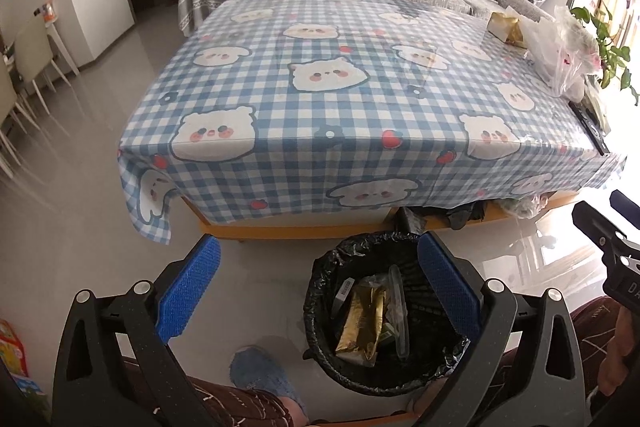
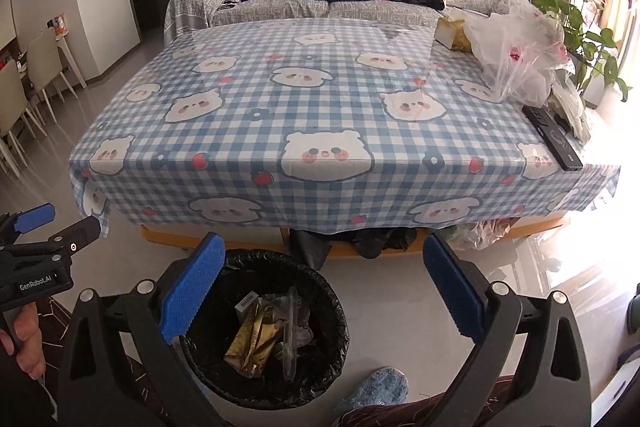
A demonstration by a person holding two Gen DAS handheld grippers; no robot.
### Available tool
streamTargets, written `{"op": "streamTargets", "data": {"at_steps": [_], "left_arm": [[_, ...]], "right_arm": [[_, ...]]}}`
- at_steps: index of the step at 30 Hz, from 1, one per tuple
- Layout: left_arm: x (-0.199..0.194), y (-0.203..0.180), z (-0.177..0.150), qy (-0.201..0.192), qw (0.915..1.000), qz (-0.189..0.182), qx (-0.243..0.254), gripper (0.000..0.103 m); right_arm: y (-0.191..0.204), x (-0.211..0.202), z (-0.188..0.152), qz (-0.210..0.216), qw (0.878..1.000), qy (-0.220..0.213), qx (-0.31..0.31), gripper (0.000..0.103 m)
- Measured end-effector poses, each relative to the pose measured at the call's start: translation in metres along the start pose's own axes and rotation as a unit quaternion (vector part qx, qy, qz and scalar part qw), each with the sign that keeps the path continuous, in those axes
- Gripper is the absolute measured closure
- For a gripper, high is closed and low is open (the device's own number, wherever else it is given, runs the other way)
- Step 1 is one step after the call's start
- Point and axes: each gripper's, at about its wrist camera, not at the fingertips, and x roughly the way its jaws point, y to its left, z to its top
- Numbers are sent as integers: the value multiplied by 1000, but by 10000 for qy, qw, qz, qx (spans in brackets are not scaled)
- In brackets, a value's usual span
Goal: Collect trash
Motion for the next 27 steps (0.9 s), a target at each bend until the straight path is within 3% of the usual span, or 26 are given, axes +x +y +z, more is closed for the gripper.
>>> {"op": "streamTargets", "data": {"at_steps": [27], "left_arm": [[-5, 0, -1, -108, 9998, -133, -141, 6]], "right_arm": [[-6, 0, 1, 113, 9999, -14, 61, 8]]}}
